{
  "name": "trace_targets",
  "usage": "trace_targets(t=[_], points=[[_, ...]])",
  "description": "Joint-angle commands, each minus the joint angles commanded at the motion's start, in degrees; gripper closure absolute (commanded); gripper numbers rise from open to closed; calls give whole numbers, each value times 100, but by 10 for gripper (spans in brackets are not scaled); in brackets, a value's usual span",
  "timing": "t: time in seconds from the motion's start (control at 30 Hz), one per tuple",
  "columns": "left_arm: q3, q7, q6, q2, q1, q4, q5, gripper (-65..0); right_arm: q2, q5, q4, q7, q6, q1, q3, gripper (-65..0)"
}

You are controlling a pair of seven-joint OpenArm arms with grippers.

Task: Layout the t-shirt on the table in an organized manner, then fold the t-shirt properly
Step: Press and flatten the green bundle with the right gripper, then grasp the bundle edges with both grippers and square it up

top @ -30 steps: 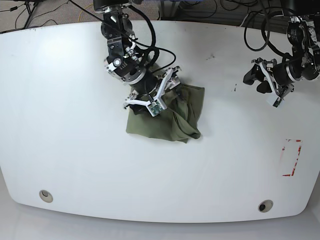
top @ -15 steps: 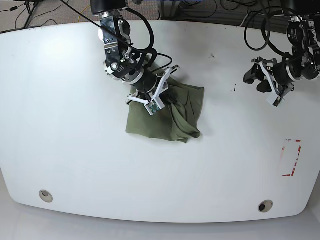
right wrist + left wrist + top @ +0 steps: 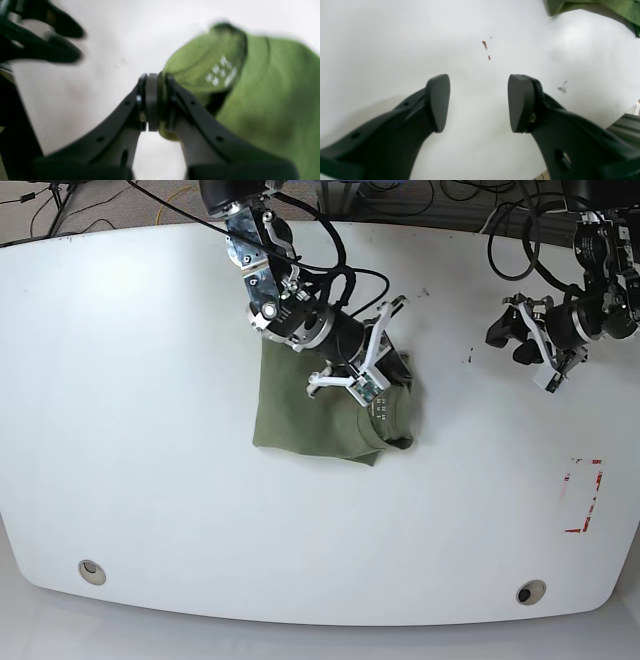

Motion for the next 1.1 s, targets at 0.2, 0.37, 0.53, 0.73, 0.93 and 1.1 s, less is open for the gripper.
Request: trace_targets(t=[0.2, 0.37, 0.53, 0.73, 0.93, 1.1], points=[[0, 0, 0, 0, 114, 18, -9, -344, -132, 9, -448, 9, 0, 378, 0, -227], [0, 0, 0, 0, 114, 18, -9, -344, -141, 9, -501, 9, 0, 475, 0, -426], [35, 0, 0, 0, 114, 35, -18, -344, -70, -18, -176, 9, 0, 431, 53, -452], [756, 0, 0, 0, 70, 712, 9, -344, 545, 9, 396, 9, 0, 202, 484, -396], [1574, -18, 0, 114, -246, 1257, 18, -340, 879, 18, 545, 9, 9, 237, 1029, -333], [2013, -18, 0, 510, -598, 1213, 88, -236, 1134, 18, 501, 9, 26, 378, 1284, -212]])
